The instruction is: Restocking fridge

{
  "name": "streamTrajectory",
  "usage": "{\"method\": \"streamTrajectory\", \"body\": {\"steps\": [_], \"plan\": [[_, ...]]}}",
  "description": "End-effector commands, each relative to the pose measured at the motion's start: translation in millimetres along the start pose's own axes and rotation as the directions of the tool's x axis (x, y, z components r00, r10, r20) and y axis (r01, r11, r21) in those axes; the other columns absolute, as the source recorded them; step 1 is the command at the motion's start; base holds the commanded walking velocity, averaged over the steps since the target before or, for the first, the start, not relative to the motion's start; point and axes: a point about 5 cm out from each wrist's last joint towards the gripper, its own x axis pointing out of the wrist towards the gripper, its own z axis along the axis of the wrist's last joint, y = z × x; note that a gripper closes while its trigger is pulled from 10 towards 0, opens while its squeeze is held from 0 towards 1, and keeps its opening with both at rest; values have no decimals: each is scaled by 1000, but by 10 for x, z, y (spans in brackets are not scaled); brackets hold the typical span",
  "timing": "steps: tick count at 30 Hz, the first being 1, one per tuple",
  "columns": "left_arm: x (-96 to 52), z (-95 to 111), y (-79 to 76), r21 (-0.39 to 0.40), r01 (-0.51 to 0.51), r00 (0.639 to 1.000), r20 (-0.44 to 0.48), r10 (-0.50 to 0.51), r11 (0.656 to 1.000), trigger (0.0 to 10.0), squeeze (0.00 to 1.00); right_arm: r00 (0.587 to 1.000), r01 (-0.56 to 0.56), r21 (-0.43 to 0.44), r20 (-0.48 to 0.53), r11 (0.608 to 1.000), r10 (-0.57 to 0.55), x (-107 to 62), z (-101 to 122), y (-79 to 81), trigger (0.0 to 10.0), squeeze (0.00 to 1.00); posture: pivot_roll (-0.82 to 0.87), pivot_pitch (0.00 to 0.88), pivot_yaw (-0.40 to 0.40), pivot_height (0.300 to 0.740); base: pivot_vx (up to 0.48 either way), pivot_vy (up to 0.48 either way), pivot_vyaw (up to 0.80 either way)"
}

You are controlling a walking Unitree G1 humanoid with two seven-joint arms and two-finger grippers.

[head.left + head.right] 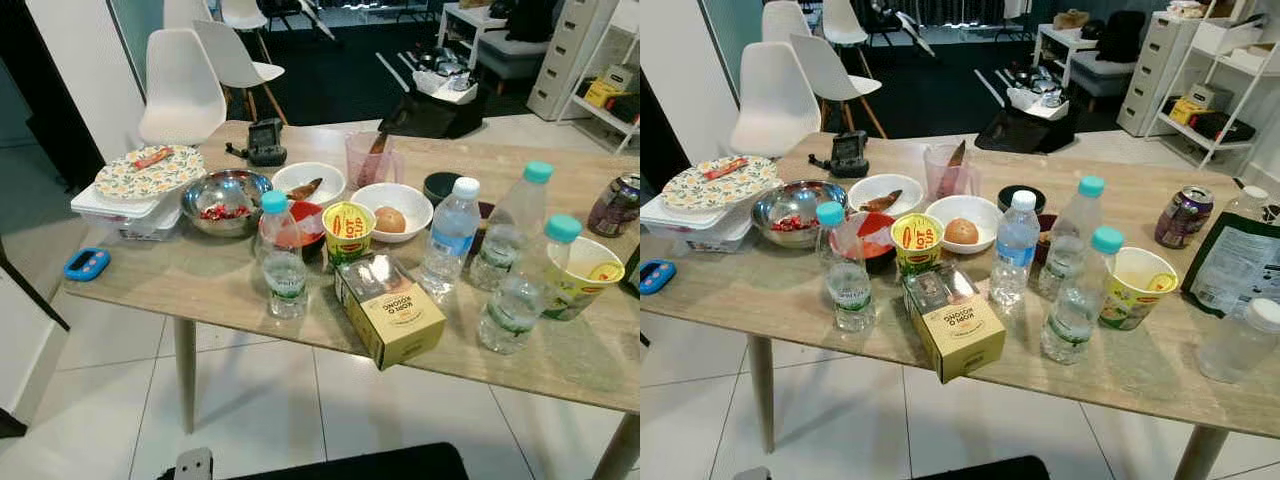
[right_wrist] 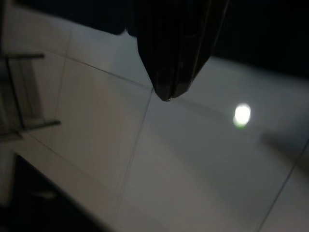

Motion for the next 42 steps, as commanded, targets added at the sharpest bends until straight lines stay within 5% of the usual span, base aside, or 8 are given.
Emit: {"method": "streamTrajectory", "body": {"steps": [1, 10, 11, 19, 34, 40, 41, 42], "plan": [[-6, -20, 11, -5, -3, 1000, -6, 3, 1000, 10000, 0, 996, 62, 76, 65, 995, -67, 7, 169, -72, 10000, 0, -15, 0, -19, 740, 0, 0, 0], [-9, -2, 29, -14, -4, 1000, 2, 4, 1000, 10000, 0, 895, 97, 333, 382, 938, -228, -147, 1228, -311, 10000, 302, -15, 0, -18, 740, 0, 0, 0], [-9, -1, 29, -14, -3, 1000, 3, 3, 1000, 10000, 0, 870, 38, 418, 433, 907, -236, -221, 1449, -324, 10000, 1000, -12, 0, -18, 740, 0, 0, 0], [-8, 0, 25, -17, 0, 1000, 5, 0, 1000, 10000, 0, 558, -632, 487, 826, 603, -82, -920, 2615, -186, 10000, 1000, -10, 0, -20, 740, 0, 0, 0], [-8, -24, 4, -25, 11, 1000, 3, -11, 1000, 10000, 0, -536, -835, -539, 756, -109, 375, -2315, 2835, 854, 10000, 1000, -3, 0, -30, 740, 0, 0, 0], [-14, -40, 12, -26, 10, 1000, -1, -10, 1000, 10000, 0, -629, -758, -628, 632, -175, 453, -2444, 2745, 960, 10000, 1000, 1, 0, -33, 740, 0, 0, 0], [-14, -41, 13, -25, 10, 1000, -2, -10, 1000, 10000, 0, -635, -736, -656, 582, -170, 508, -2436, 2702, 985, 10000, 353, 0, 0, -34, 740, 0, 0, 0], [-14, -41, 13, -25, 10, 1000, -2, -10, 1000, 10000, 0, -635, -736, -656, 582, -170, 508, -2436, 2702, 985, 10000, 353, 0, 0, -34, 740, 0, 0, 0]]}}
